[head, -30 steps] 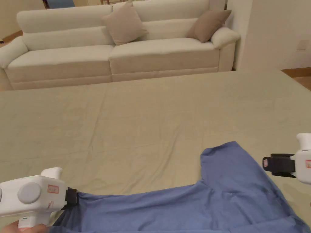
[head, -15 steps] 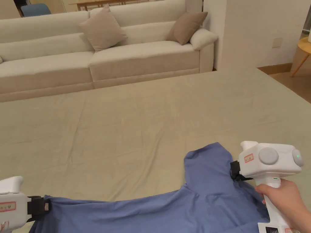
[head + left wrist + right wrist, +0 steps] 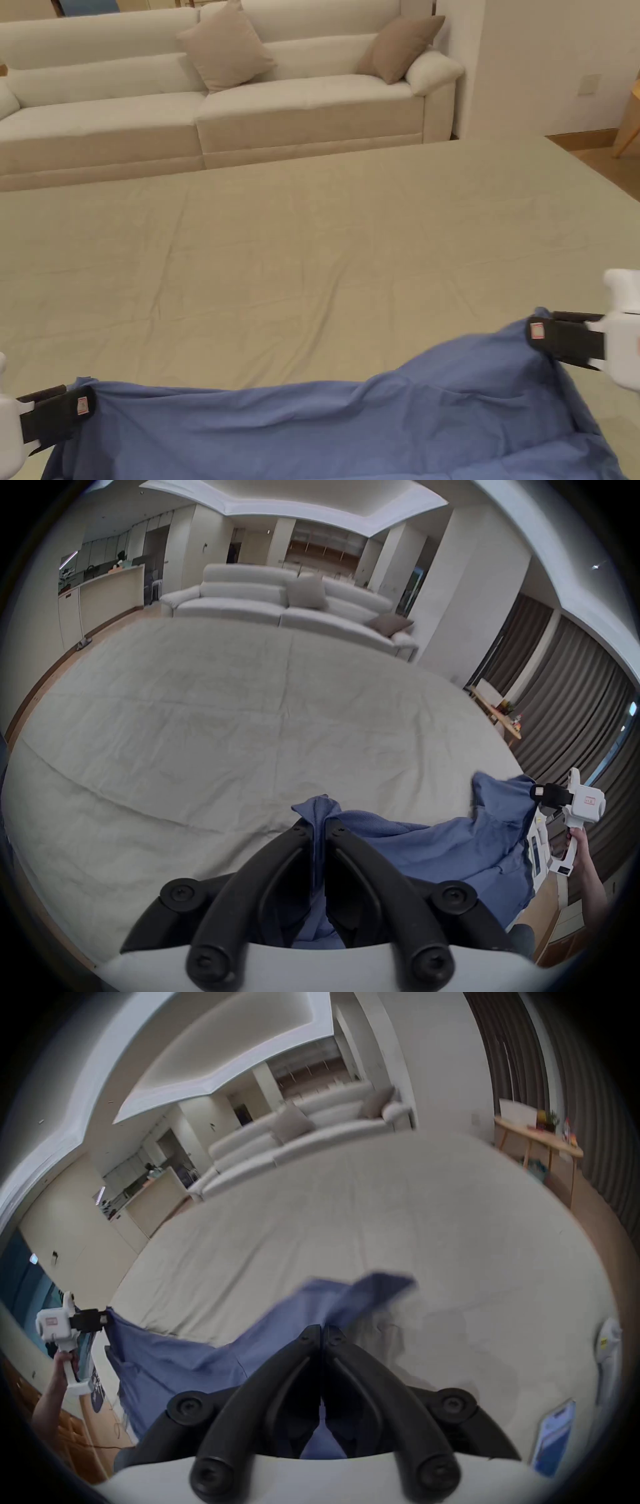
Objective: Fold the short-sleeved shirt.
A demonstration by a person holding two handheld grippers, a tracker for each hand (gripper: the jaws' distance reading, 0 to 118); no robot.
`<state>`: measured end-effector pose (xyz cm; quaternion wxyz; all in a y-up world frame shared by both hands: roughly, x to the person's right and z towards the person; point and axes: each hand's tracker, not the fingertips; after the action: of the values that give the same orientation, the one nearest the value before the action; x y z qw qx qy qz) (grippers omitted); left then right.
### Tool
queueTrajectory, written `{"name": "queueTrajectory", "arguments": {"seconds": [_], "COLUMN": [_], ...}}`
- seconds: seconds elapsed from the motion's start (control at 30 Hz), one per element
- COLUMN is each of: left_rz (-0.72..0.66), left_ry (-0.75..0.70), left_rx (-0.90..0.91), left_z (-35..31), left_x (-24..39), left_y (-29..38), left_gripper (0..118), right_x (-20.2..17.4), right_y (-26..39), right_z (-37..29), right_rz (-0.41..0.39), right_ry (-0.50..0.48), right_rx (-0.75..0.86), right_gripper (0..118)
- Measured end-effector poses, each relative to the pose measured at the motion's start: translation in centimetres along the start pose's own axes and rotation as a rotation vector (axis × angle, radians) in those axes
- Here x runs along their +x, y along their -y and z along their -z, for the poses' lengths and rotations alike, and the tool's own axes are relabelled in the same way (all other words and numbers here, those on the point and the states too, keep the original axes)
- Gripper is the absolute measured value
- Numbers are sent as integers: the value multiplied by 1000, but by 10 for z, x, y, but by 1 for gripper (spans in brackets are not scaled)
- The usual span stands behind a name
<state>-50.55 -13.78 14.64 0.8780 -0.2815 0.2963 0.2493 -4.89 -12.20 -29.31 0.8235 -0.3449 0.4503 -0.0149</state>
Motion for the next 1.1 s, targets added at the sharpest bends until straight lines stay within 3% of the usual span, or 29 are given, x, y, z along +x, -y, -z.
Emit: {"name": "queueTrajectory", "arguments": {"seconds": [0.07, 0.2, 0.47, 0.63, 0.67, 0.7, 0.73, 0.8, 0.83, 1.0, 1.07, 1.1], "left_rz": [-4, 2, -50, -88, -100, -126, -136, -170, -205, -366, -375, -374], "left_ry": [-9, -50, -53, -61, -84, -111, -160, -191, -174, -95, -38, 21], "left_rx": [17, -18, -252, -435, -404, -391, -383, -309, -255, -46, -27, 19], "left_z": [-24, -59, -79, -63, -65, -65, -68, -80, -93, -150, -166, -170], "left_x": [-3, -8, -28, -45, -39, -41, -43, -63, -66, -84, -81, -81], "left_y": [12, 51, 148, 187, 186, 186, 183, 175, 166, 120, 109, 105], "left_gripper": [4, 4, 4, 4, 6, 19, 43, 106, 110, 109, 103, 94], "right_x": [6, 15, 39, 41, 40, 38, 35, 31, 28, -5, -11, -15], "right_y": [14, 58, 170, 194, 190, 185, 177, 152, 139, 76, 59, 55], "right_z": [-34, -92, -117, -99, -99, -104, -106, -126, -138, -199, -211, -218], "right_rz": [62, 47, 114, 35, 22, -2, -22, -28, -18, -39, 3, 21], "right_ry": [-12, 5, -4, 58, 86, 115, 122, 128, 124, 137, 99, 95], "right_rx": [10, -52, -445, -512, -495, -459, -413, -277, -207, 62, 54, 112], "right_gripper": [1, 1, 1, 1, 12, 44, 67, 106, 111, 111, 105, 97]}}
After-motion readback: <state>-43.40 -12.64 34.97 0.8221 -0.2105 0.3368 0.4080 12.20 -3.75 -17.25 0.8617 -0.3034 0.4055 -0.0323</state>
